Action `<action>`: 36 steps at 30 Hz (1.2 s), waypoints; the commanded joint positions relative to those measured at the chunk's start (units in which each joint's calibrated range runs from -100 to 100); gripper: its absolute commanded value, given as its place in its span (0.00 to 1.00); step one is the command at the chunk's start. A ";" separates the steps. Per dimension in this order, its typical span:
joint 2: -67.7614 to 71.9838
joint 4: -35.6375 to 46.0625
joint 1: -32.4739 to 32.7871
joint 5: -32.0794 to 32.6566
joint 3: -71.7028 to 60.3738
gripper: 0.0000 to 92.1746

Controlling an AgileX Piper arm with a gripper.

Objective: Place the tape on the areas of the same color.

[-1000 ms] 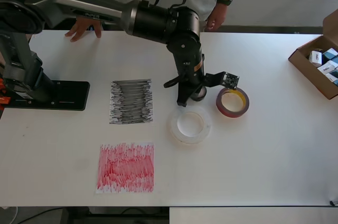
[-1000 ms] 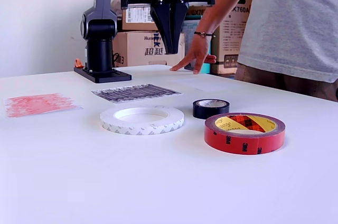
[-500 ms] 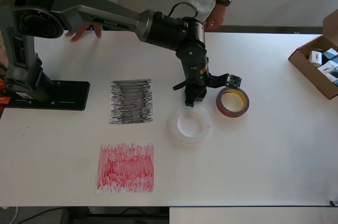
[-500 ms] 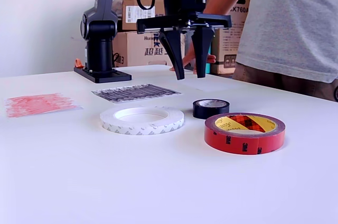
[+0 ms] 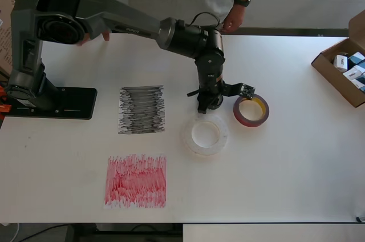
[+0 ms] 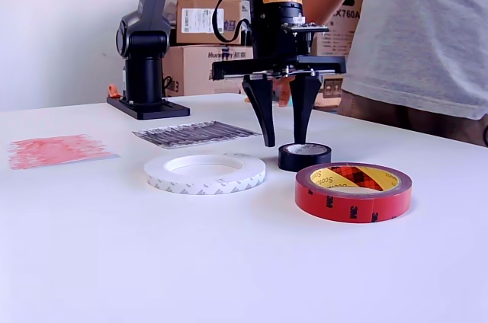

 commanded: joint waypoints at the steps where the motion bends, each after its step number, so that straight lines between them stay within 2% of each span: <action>1: 0.20 0.17 0.03 -0.36 0.35 0.45; 32: 3.20 0.08 0.43 -0.69 0.80 0.45; 34: 3.20 0.08 0.51 -0.69 0.89 0.43; 36: 3.20 0.08 0.51 -0.77 0.89 0.33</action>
